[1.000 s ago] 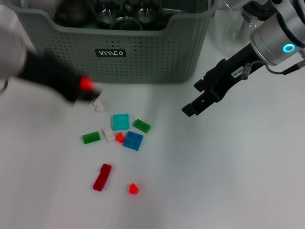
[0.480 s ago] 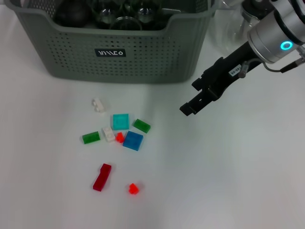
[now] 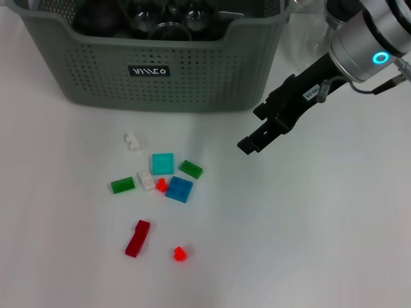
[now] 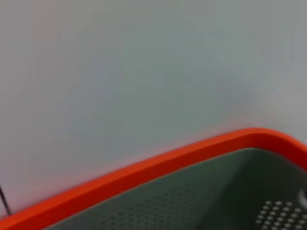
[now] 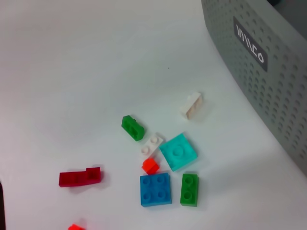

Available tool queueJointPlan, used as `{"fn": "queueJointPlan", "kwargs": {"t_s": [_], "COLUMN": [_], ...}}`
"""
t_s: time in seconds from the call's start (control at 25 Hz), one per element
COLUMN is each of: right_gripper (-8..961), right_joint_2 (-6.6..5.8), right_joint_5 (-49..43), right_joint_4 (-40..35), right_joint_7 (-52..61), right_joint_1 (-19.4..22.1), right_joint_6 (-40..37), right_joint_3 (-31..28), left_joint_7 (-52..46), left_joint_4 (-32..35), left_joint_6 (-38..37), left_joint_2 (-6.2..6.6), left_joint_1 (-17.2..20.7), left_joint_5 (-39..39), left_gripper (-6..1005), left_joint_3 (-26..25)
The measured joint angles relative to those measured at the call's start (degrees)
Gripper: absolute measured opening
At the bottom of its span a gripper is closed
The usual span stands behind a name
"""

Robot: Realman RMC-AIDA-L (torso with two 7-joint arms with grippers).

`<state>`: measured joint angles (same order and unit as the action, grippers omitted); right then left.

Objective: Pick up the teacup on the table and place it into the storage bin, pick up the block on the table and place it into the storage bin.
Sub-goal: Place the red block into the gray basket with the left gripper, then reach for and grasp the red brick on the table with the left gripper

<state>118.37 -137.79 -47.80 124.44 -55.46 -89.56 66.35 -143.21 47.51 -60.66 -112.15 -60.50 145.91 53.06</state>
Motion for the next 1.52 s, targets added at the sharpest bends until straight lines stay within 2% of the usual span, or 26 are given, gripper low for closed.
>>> {"fn": "queueJointPlan", "kwargs": {"t_s": [0.2, 0.44, 0.68, 0.92, 1.0, 1.12, 1.16, 1.2, 1.24, 1.32, 1.44, 1.52], "right_gripper": [947, 947, 947, 947, 947, 947, 947, 947, 947, 947, 947, 947], "right_joint_2": [-0.05, -0.23, -0.24, -0.24, -0.24, -0.29, -0.32, -0.35, -0.37, -0.46, -0.65, -0.8], "right_joint_5": [0.0, -0.03, -0.03, -0.03, -0.03, -0.01, -0.02, -0.02, -0.02, -0.03, -0.02, -0.02], "right_joint_4": [0.11, 0.11, 0.11, 0.08, 0.07, 0.07, 0.07, 0.07, 0.07, 0.07, 0.08, 0.13], "right_joint_7": [-0.22, -0.25, -0.36, -0.59, -0.76, -0.99, -1.03, -1.09, -1.15, -1.28, -1.4, -1.38], "right_joint_1": [0.05, 0.33, 0.45, 0.52, 0.5, 0.49, 0.49, 0.51, 0.53, 0.6, 0.66, 0.67], "right_joint_6": [0.21, 0.11, 0.24, 0.4, 0.34, 0.16, 0.11, 0.12, 0.11, 0.06, 0.03, 0.01], "right_joint_3": [-0.12, -0.14, 0.13, 0.25, 0.25, 0.07, 0.01, -0.02, -0.05, -0.09, -0.14, -0.15], "left_joint_7": [-0.27, -0.12, -0.14, -0.01, 0.0, 0.14, 0.14, 1.47, 1.85, 4.21, 12.14, 16.05], "left_joint_4": [-5.73, -6.55, -6.7, -6.16, -3.83, 4.55, 4.55, 15.94, 17.39, 24.4, 34.64, 38.62], "left_joint_6": [5.77, 8.37, 9.88, 11.0, 10.2, 5.59, 5.59, -0.72, -1.77, -6.87, -20.17, -29.12], "left_joint_2": [-1.15, -3.14, -3.67, -3.94, -4.0, -4.21, -4.21, -4.4, -4.41, -4.4, -4.41, -4.55], "left_joint_1": [-1.95, -2.32, -2.07, -1.43, -0.6, 2.37, 2.37, 6.8, 7.43, 10.69, 15.07, 16.63], "left_joint_5": [3.96, 7.37, 9.44, 10.03, 9.37, 5.87, 5.87, -1.6, -3.02, -10.3, -24.84, -30.91], "left_gripper": [506, 522, 537, 724, 786, 791, 793, 795, 795, 794, 794, 793], "left_joint_3": [0.73, 1.2, 2.14, 2.36, 2.15, 1.92, 1.92, 1.28, 1.11, -0.36, -5.53, -8.9]}}
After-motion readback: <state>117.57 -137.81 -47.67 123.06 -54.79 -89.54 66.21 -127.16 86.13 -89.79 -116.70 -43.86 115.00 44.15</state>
